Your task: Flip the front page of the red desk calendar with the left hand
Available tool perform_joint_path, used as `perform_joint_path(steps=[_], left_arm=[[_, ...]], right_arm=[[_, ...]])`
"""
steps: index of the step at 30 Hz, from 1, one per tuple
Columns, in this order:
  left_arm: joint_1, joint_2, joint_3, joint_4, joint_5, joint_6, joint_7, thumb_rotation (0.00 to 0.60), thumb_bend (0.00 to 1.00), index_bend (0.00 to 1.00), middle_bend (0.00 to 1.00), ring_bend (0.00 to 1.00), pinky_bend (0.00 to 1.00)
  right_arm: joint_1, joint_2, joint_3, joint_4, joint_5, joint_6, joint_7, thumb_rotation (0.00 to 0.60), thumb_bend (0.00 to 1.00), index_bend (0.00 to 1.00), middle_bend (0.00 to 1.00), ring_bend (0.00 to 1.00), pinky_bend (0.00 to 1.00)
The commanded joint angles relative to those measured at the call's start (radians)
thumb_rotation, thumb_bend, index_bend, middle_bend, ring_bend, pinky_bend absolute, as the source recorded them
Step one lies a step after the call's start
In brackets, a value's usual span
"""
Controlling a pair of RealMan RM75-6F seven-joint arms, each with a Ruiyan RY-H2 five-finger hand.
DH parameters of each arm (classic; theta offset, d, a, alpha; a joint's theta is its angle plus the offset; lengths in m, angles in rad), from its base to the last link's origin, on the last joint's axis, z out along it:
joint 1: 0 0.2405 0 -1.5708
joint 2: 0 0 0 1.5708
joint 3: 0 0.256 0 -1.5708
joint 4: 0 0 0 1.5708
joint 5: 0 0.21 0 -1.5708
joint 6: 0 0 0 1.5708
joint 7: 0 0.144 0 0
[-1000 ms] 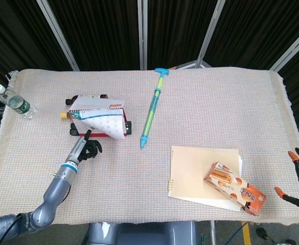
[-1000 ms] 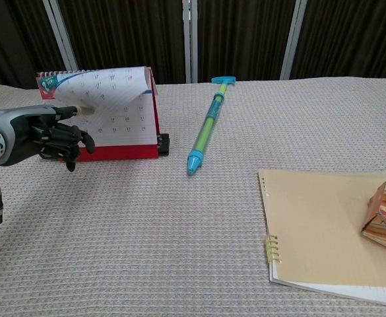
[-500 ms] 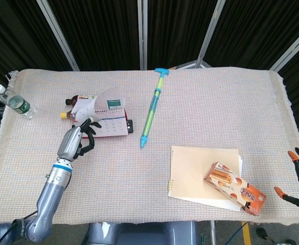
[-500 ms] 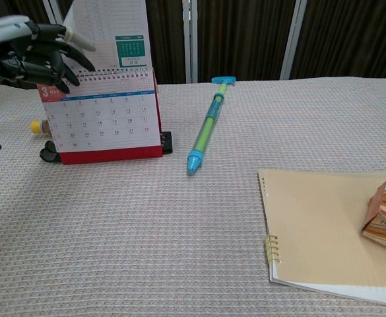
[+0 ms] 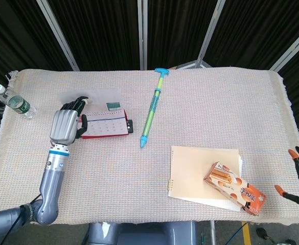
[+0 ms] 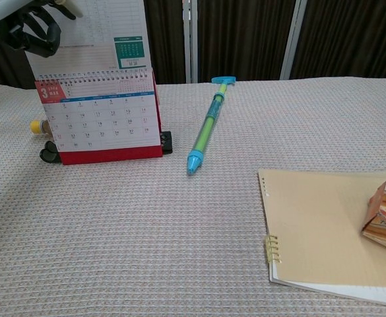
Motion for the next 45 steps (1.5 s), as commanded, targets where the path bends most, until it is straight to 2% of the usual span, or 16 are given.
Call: perform_joint_path(steps=[1,4,6,9,11,14,21,25,29,31,34,36,39,41,45], left_arm=[[-0.049,0.005,-0.035,0.062,-0.084,-0.069,0.054,0.6,0.45,0.1,0.02,0.1,0.13],[-0.09,0.032,-0.043,0.101,-0.195,-0.172,0.117,0.6,0.23,0.0,0.0,0.02,0.09],[-0.115,0.06,-0.052,0.101,-0.297,-0.256,0.139,0.6,0.12,0.0,0.0,0.0,0.07],[-0.147,0.097,-0.043,0.108,-0.403,-0.35,0.169,0.6,0.02,0.0,0.0,0.0,0.07],[-0.161,0.114,-0.031,0.109,-0.443,-0.389,0.178,0.6,0.0,0.0,0.0,0.0,0.08],[-0.174,0.142,-0.021,0.099,-0.484,-0.433,0.167,0.6,0.0,0.0,0.0,0.0,0.08],[-0.18,0.218,0.006,0.046,-0.482,-0.465,0.113,0.6,0.0,0.0,0.0,0.0,0.08],[-0.189,0.245,0.036,0.02,-0.482,-0.458,0.102,0.6,0.0,0.0,0.03,0.14,0.16],[-0.197,0.258,0.05,0.008,-0.486,-0.448,0.093,0.6,0.0,0.0,0.17,0.33,0.26],[-0.201,0.266,0.058,0.0,-0.484,-0.442,0.085,0.6,0.0,0.0,0.19,0.36,0.28],[-0.191,0.271,0.054,-0.016,-0.437,-0.395,0.051,0.6,0.0,0.0,0.17,0.36,0.27],[-0.183,0.272,0.055,-0.024,-0.415,-0.383,0.03,0.6,0.0,0.0,0.11,0.31,0.23],[-0.165,0.274,0.052,-0.039,-0.359,-0.35,-0.013,0.6,0.0,0.0,0.01,0.17,0.1],[-0.151,0.271,0.052,-0.045,-0.313,-0.32,-0.043,0.6,0.0,0.0,0.0,0.09,0.05],[-0.112,0.272,0.058,-0.062,-0.214,-0.256,-0.106,0.6,0.0,0.0,0.0,0.0,0.01]], right_arm=[[0.003,-0.003,0.002,0.004,0.007,-0.008,0.0,0.6,0.07,0.01,0.0,0.0,0.0],[0.007,-0.007,0.006,0.009,0.017,-0.017,-0.003,0.6,0.07,0.01,0.0,0.0,0.0],[0.008,-0.009,0.008,0.011,0.02,-0.019,-0.005,0.6,0.07,0.01,0.0,0.0,0.0],[0.009,-0.014,0.011,0.015,0.019,-0.015,-0.007,0.6,0.07,0.01,0.0,0.0,0.0],[0.009,-0.017,0.012,0.019,0.018,-0.01,-0.006,0.6,0.07,0.01,0.0,0.0,0.0],[0.007,-0.022,0.013,0.023,0.01,0.001,-0.002,0.6,0.07,0.01,0.0,0.0,0.0],[-0.001,-0.025,0.009,0.022,-0.021,0.036,0.003,0.6,0.07,0.01,0.0,0.0,0.0],[-0.003,-0.024,0.005,0.019,-0.033,0.045,0.005,0.6,0.07,0.01,0.0,0.0,0.0],[-0.006,-0.023,0.003,0.015,-0.041,0.053,0.003,0.6,0.07,0.01,0.0,0.0,0.0],[-0.007,-0.022,0.002,0.013,-0.045,0.057,0.003,0.6,0.07,0.01,0.0,0.0,0.0],[-0.01,-0.02,0.0,0.009,-0.054,0.068,0.003,0.6,0.07,0.01,0.0,0.0,0.0],[-0.011,-0.02,-0.001,0.008,-0.056,0.07,0.003,0.6,0.07,0.01,0.0,0.0,0.0],[-0.012,-0.019,-0.002,0.006,-0.062,0.075,0.002,0.6,0.07,0.01,0.0,0.0,0.0],[-0.013,-0.019,-0.003,0.006,-0.064,0.078,0.002,0.6,0.07,0.01,0.0,0.0,0.0],[-0.015,-0.018,-0.005,0.004,-0.069,0.081,0.001,0.6,0.07,0.01,0.0,0.0,0.0]])
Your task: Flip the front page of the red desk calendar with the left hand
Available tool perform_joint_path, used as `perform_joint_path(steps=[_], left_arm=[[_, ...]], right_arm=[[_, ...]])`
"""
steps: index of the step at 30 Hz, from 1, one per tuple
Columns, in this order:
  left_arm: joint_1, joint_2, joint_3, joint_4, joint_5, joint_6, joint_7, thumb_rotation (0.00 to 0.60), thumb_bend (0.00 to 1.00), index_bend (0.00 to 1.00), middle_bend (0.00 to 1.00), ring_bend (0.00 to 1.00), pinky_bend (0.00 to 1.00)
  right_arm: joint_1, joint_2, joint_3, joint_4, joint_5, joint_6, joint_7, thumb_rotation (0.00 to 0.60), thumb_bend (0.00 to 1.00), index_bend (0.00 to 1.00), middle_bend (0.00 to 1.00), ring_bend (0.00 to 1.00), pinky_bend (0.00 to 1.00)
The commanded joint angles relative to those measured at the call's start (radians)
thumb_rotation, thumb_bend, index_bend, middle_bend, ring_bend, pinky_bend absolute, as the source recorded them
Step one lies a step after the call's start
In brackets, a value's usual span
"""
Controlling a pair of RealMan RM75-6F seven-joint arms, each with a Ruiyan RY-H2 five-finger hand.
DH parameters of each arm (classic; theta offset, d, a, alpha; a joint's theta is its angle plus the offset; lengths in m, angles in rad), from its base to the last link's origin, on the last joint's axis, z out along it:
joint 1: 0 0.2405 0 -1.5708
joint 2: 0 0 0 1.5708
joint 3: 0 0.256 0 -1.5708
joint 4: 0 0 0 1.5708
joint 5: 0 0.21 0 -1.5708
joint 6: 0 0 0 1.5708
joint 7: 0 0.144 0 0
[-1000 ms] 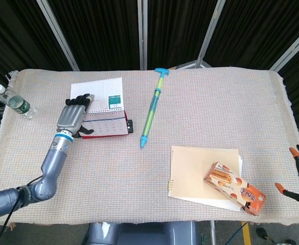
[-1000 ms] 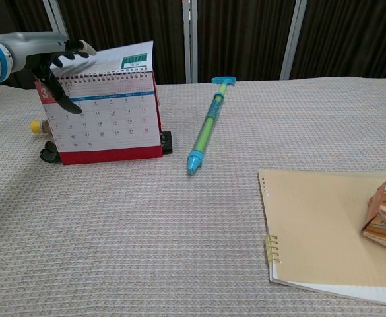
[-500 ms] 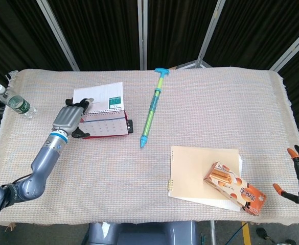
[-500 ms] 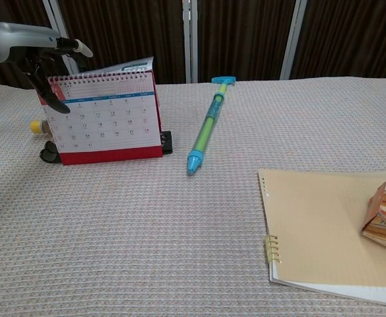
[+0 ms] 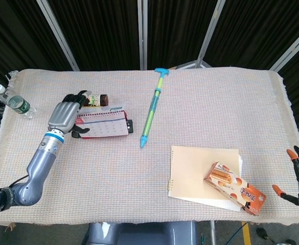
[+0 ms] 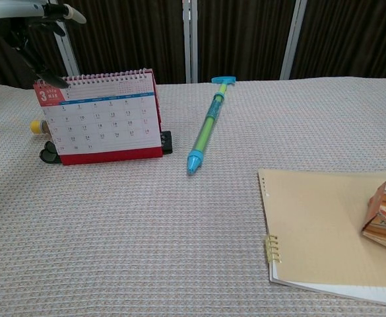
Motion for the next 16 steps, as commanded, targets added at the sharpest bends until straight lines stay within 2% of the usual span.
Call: perform_joint_path(steps=[1,5,8,12,16], left_arm=[[0.045,-0.002,0.005,-0.022,0.1,0.073,-0.068,0.6,0.0,0.0,0.0,0.0,0.0],[0.108,0.003,0.051,-0.058,0.236,0.174,-0.098,0.6,0.0,0.0,0.0,0.0,0.0],[0.17,-0.004,0.111,-0.078,0.343,0.272,-0.089,0.6,0.0,0.0,0.0,0.0,0.0],[0.294,-0.047,0.246,-0.069,0.51,0.443,-0.052,0.6,0.0,0.0,0.0,0.0,0.0],[0.388,-0.093,0.35,-0.011,0.617,0.545,-0.029,0.6,0.0,0.0,0.0,0.0,0.0]], right_arm=[[-0.001,0.001,0.0,-0.001,-0.003,0.003,0.0,0.6,0.07,0.01,0.0,0.0,0.0],[-0.005,0.005,0.001,-0.004,-0.005,0.014,0.002,0.6,0.07,0.01,0.0,0.0,0.0],[-0.007,0.008,0.003,-0.004,-0.007,0.023,0.004,0.6,0.07,0.01,0.0,0.0,0.0],[-0.013,0.011,0.007,-0.001,-0.01,0.04,-0.007,0.6,0.07,0.01,0.0,0.0,0.0],[-0.016,0.014,0.008,-0.01,-0.012,0.048,-0.013,0.6,0.07,0.01,0.0,0.0,0.0]])
